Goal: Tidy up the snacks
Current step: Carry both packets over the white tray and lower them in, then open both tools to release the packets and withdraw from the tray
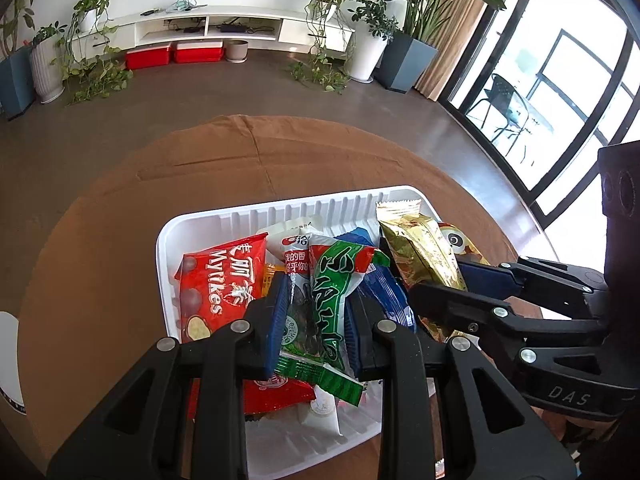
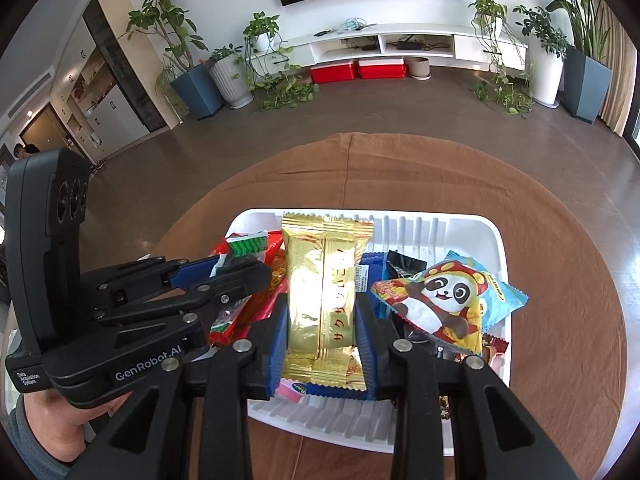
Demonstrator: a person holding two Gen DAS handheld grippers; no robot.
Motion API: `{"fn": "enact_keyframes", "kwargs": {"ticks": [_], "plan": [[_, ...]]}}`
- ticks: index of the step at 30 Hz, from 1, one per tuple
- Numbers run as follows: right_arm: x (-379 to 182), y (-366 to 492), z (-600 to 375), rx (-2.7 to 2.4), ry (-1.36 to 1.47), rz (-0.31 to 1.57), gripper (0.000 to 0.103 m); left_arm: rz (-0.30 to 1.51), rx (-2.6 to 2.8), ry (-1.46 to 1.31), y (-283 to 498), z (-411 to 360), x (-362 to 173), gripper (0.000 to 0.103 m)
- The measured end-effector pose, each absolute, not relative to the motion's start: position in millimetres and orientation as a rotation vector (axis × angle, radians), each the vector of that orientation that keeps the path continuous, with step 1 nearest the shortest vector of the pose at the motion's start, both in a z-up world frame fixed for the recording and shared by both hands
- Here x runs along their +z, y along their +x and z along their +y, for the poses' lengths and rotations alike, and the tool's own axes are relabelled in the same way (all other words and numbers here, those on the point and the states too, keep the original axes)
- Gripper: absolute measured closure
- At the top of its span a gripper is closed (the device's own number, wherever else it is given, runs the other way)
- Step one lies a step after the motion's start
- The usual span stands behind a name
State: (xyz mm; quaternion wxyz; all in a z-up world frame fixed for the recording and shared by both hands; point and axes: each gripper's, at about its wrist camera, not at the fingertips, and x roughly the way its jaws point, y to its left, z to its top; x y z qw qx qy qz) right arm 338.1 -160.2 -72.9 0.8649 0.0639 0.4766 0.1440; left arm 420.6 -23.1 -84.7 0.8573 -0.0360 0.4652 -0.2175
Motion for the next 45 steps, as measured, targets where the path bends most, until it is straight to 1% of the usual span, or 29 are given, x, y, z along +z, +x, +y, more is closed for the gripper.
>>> {"fn": "enact_keyframes", "kwargs": {"ticks": [12, 15, 16, 18, 20, 21, 22, 24, 29, 35, 39, 42, 43, 45], "plan": [[-92.1, 347.2, -165.1, 0.272, 0.143, 1.036, 0.069, 1.006, -0.456, -0.065, 429.5, -33.2, -100.1, 0.079], [-95.5, 348.5, -165.9, 0.269, 0.147, 1.045, 0.069, 1.009, -0.452, -0.058, 433.2, -35.9, -102.9, 0.077], [-96.2, 349.1, -165.3, 0.268, 0.144, 1.046, 0.069, 1.008, -0.451, -0.057, 433.7, -36.7, -103.0, 0.075], [-97.8, 349.6, -164.7, 0.266, 0.143, 1.05, 0.068, 1.012, -0.446, -0.055, 435.3, -37.7, -104.9, 0.075], [-99.2, 350.2, -164.4, 0.264, 0.146, 1.053, 0.068, 1.016, -0.444, -0.06, 436.7, -36.7, -107.1, 0.072], [-100.3, 350.3, -165.0, 0.262, 0.145, 1.056, 0.068, 1.018, -0.436, -0.061, 437.5, -35.8, -108.1, 0.067], [-101.7, 349.4, -165.0, 0.258, 0.145, 1.058, 0.068, 1.017, -0.432, -0.065, 437.4, -34.5, -108.2, 0.064], [-103.1, 350.0, -167.8, 0.251, 0.153, 1.061, 0.068, 1.014, -0.435, -0.079, 438.4, -32.7, -109.2, 0.062], [-103.9, 348.3, -170.2, 0.248, 0.156, 1.057, 0.068, 1.01, -0.434, -0.071, 436.9, -34.6, -109.1, 0.062], [-99.6, 342.9, -172.8, 0.252, 0.172, 1.04, 0.068, 1.008, -0.437, -0.075, 434.5, -34.9, -108.0, 0.057], [-92.1, 335.1, -173.9, 0.261, 0.183, 1.017, 0.068, 1.004, -0.439, -0.082, 431.4, -34.7, -106.5, 0.051], [-83.6, 328.0, -174.7, 0.269, 0.192, 0.998, 0.068, 0.994, -0.439, -0.074, 427.5, -36.5, -102.6, 0.044], [-81.1, 324.9, -175.5, 0.271, 0.196, 0.989, 0.068, 0.992, -0.439, -0.073, 426.2, -37.0, -101.5, 0.041], [-75.9, 319.2, -177.1, 0.273, 0.207, 0.975, 0.065, 0.992, -0.442, -0.075, 423.6, -37.8, -100.0, 0.038]]}}
